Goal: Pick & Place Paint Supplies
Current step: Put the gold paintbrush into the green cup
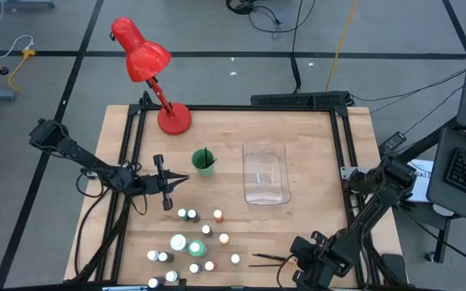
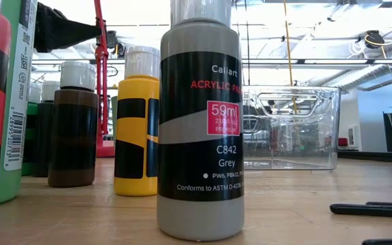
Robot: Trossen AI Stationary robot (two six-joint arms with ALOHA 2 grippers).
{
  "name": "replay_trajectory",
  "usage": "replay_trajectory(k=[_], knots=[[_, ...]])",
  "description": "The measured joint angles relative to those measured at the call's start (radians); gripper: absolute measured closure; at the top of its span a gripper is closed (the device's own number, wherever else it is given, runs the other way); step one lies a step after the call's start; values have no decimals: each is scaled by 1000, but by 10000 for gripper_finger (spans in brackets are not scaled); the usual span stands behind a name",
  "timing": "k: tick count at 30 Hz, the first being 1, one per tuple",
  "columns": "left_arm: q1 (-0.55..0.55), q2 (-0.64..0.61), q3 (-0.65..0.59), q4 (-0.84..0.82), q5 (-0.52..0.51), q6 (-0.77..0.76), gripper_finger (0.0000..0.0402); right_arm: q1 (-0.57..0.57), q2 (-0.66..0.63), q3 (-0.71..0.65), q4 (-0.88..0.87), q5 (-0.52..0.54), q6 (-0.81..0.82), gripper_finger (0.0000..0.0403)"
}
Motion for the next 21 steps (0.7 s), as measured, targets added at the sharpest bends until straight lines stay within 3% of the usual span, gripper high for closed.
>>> replay_trajectory(k=[5,8,21], knots=[[0,0,0,0,0,5,378,0,1,-1,17,5,-47,267],[0,0,0,0,0,5,378,0,2,-17,37,7,-56,247],[0,0,0,1,-9,10,378,5,2,-120,140,-15,-138,256]])
